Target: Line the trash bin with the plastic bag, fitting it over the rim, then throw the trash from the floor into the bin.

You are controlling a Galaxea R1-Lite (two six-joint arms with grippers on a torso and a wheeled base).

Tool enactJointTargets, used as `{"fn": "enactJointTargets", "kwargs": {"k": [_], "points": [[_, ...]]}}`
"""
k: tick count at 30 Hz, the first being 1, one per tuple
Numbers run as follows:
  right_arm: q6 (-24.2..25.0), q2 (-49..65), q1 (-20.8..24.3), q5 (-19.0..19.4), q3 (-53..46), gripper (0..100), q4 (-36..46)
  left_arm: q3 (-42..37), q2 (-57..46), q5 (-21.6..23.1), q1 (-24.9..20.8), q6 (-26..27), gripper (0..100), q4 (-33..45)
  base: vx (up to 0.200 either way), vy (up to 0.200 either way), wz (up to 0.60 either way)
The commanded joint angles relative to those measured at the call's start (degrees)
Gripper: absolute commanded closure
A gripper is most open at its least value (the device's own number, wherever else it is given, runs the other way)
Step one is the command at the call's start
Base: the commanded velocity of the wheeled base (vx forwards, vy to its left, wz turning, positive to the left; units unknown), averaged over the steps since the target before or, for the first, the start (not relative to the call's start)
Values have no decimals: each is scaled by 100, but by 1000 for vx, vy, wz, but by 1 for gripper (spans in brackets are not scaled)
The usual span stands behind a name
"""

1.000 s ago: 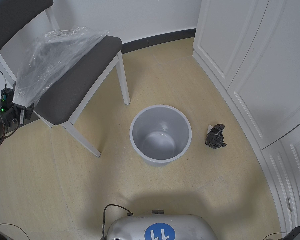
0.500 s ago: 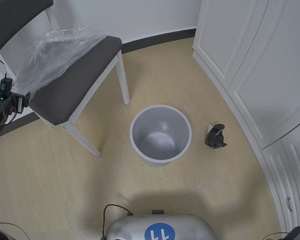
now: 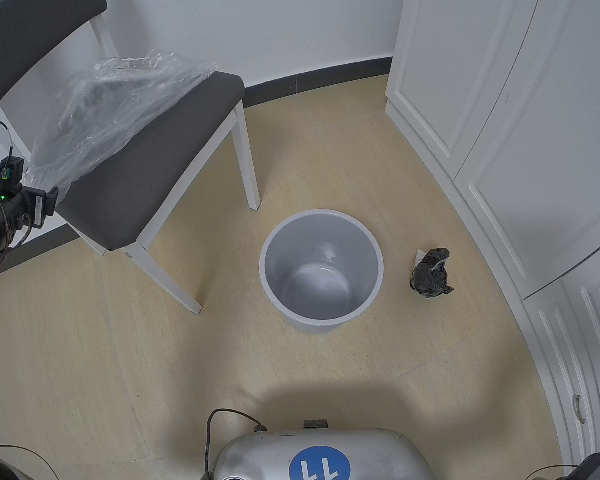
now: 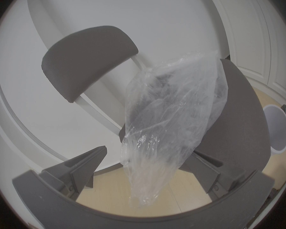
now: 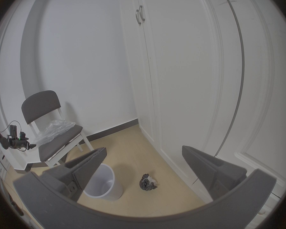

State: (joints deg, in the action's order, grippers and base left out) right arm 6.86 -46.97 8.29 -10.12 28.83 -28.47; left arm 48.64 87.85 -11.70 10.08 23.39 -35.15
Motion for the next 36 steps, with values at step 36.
{"fn": "enactJointTargets", "kwargs": {"k": [36], "points": [[-115,-5,-12,-8,-53,0,-1,919,277,54,143,-731,0,1133,0,0,0]]}}
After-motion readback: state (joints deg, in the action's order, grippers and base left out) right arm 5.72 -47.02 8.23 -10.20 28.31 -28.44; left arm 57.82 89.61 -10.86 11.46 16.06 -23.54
